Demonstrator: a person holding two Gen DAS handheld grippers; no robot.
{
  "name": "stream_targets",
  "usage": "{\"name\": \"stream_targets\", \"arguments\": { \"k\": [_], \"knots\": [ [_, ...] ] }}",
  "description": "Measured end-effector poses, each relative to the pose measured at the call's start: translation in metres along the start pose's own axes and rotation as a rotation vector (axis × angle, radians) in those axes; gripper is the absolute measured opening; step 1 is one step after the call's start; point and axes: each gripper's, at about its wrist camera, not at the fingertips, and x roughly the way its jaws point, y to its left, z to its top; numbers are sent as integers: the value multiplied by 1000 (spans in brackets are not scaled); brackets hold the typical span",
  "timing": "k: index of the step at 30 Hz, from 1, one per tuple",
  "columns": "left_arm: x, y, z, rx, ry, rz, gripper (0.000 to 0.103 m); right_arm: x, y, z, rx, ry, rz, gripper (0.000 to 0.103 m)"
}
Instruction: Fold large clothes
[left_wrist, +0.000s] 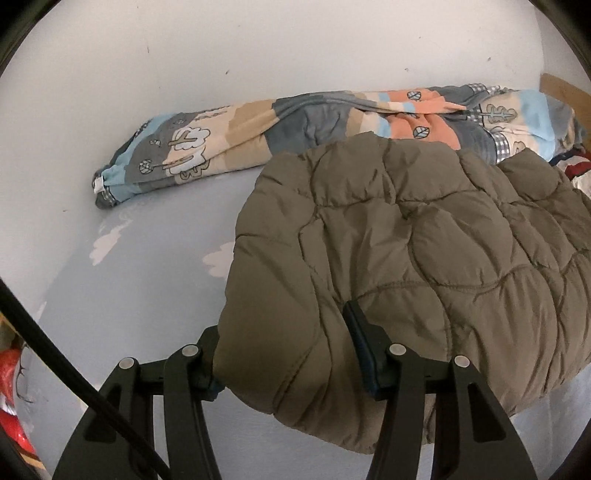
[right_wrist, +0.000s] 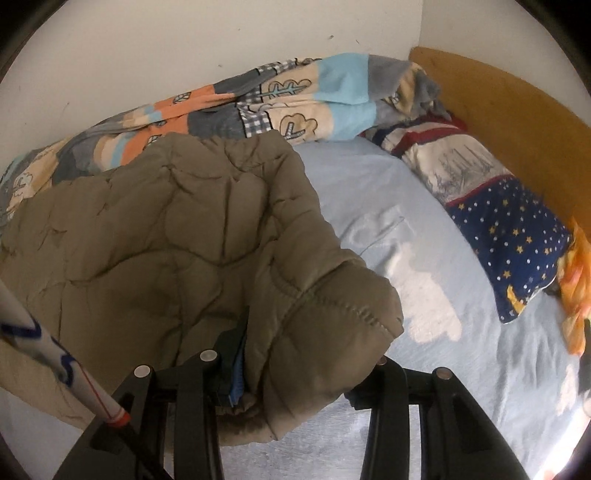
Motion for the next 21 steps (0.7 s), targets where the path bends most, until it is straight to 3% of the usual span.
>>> {"name": "stream_targets", "arguments": {
  "k": [5, 21],
  "knots": [
    [-1, 13, -2, -63, 21, -65, 53, -10, 10, -6, -81, -21, -32, 43],
    [-33, 4, -13, -26, 29, -105, 52, -45, 16, -20, -161, -28, -30, 42]
  ]
}}
